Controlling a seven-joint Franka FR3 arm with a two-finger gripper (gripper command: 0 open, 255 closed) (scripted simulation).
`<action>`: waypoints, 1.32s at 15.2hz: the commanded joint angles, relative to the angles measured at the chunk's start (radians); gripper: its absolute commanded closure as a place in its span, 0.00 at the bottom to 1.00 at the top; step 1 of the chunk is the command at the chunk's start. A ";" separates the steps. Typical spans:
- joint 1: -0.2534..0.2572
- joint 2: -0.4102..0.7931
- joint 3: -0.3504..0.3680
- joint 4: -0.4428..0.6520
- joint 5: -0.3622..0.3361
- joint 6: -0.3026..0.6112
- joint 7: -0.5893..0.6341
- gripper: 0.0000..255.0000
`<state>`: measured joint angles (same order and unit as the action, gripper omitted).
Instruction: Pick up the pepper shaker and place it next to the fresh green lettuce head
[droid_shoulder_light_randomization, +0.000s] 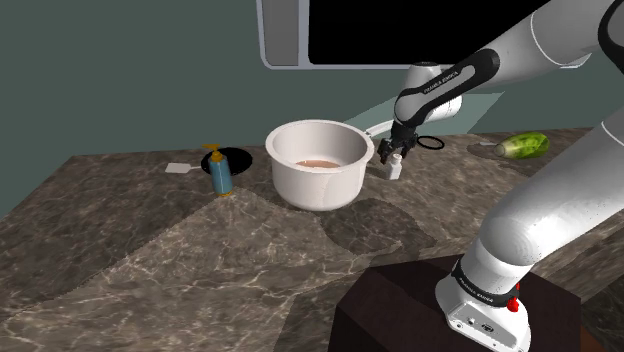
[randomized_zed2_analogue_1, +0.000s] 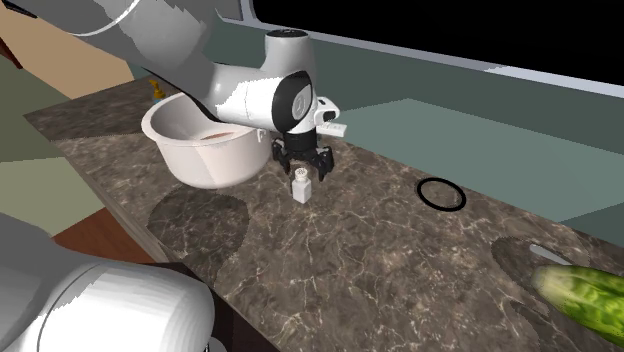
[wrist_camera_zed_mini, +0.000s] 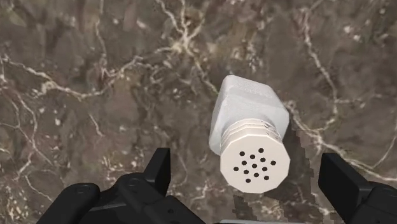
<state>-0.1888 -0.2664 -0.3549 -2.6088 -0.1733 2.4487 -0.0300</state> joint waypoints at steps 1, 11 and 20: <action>0.002 0.014 -0.003 -0.004 0.002 0.014 -0.004 0.00; 0.002 0.014 -0.003 -0.004 0.002 0.014 -0.004 1.00; -0.001 -0.018 0.004 0.013 -0.003 -0.035 0.000 1.00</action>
<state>-0.1891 -0.2758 -0.3530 -2.6003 -0.1747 2.4274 -0.0312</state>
